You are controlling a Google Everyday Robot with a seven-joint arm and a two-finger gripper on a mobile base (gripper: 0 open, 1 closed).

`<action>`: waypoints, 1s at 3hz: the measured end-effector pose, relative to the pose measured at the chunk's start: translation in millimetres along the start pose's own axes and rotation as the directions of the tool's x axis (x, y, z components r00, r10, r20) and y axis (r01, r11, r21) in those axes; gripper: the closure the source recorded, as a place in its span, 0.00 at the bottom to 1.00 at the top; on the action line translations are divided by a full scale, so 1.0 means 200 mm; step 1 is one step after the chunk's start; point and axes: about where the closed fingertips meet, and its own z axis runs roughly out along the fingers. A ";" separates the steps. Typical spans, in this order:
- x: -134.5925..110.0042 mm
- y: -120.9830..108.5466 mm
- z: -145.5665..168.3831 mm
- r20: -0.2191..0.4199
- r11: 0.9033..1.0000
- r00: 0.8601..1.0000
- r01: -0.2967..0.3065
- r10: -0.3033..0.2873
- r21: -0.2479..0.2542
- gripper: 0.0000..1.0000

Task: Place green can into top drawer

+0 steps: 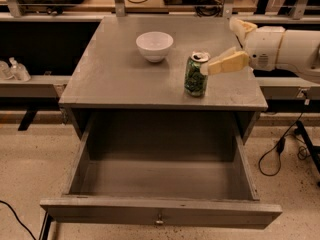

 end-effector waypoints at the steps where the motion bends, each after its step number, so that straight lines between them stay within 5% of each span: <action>1: 0.09 0.02 0.13 -0.045 0.995 0.994 -0.099 0.098 -0.022 0.00; 2: 0.17 0.07 0.21 -0.047 0.983 0.984 -0.177 0.174 -0.055 0.00; 3: 0.21 0.14 0.28 -0.038 0.975 0.979 -0.202 0.199 -0.092 0.15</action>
Offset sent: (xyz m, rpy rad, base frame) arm 0.0185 0.0417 -0.0664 0.1184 0.2636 0.0286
